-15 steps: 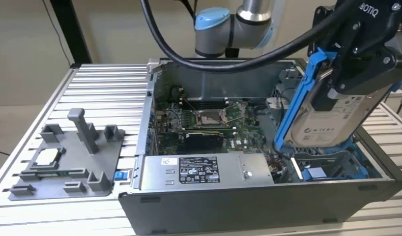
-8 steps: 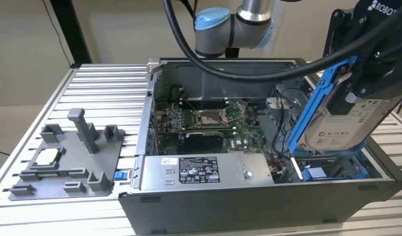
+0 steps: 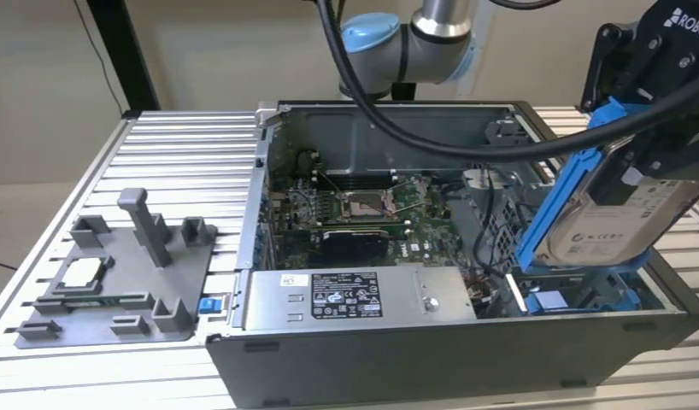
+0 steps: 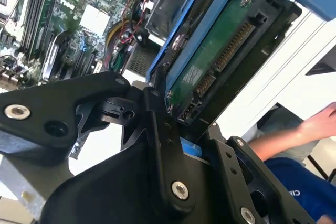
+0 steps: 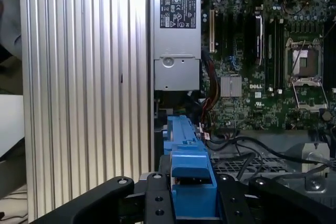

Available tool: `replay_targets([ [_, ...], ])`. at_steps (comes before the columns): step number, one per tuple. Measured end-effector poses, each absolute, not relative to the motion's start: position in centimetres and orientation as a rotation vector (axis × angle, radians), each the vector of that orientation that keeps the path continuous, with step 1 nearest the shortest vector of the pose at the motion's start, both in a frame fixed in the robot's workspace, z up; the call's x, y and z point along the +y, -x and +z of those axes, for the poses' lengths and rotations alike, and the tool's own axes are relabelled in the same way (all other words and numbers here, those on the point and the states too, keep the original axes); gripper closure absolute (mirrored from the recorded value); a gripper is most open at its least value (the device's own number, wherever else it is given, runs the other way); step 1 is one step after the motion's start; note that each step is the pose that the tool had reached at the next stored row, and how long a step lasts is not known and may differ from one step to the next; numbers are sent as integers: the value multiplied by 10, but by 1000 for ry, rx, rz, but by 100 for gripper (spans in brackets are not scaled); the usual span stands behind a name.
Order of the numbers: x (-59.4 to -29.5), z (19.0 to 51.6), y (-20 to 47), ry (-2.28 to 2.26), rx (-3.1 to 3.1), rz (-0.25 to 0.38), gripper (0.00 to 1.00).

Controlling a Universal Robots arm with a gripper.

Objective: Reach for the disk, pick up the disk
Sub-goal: 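Pick up the disk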

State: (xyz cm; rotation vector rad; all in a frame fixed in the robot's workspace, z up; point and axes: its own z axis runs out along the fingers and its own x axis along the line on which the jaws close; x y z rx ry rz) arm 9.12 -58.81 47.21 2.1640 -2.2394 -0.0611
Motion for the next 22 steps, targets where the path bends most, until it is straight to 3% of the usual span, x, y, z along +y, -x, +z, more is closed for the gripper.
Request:
replay_targets([
  [22,-592,465,-113,-2164,-2239,-61,100],
])
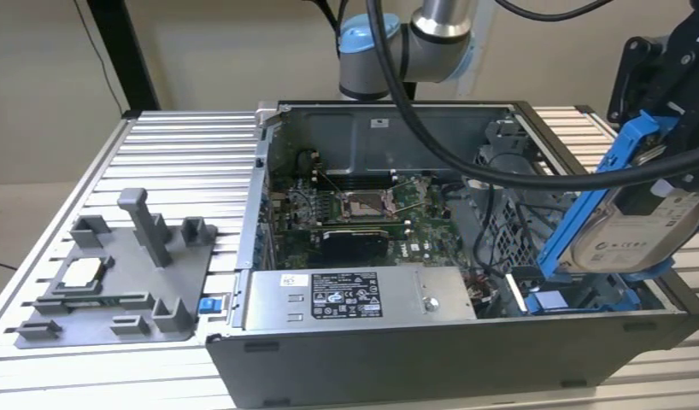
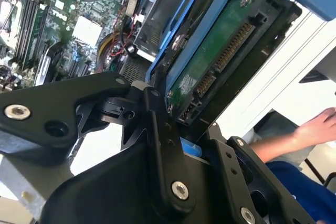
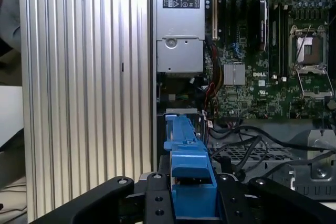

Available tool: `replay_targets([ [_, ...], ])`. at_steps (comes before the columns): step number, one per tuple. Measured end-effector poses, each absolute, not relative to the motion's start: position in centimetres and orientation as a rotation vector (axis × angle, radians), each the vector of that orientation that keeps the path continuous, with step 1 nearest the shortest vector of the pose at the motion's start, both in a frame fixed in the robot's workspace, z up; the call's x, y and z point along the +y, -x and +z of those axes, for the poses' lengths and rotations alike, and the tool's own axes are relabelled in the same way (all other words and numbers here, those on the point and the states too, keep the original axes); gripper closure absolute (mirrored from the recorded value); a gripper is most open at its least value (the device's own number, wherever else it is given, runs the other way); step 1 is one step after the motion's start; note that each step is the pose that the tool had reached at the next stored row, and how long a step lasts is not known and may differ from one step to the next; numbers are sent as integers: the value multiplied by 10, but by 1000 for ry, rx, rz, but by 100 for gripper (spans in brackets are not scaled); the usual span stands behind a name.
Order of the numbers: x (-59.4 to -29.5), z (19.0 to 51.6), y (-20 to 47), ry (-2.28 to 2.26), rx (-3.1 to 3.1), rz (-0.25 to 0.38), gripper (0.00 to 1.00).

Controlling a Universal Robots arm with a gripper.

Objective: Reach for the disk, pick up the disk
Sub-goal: 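Pick up the disk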

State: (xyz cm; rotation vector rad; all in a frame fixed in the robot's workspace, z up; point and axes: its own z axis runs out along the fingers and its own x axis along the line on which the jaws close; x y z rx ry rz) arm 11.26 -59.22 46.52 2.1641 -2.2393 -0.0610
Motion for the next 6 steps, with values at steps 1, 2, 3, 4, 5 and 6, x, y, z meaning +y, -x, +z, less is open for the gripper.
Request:
replay_targets([
  [1,-592,465,-113,-2164,-2239,-61,100],
  [2,-592,465,-113,-2164,-2239,-61,100],
  [3,-592,465,-113,-2164,-2239,-61,100],
  [4,-592,465,-113,-2164,-2239,-61,100],
  [5,-592,465,-113,-2164,-2239,-61,100],
  [6,-592,465,-113,-2164,-2239,-61,100],
])
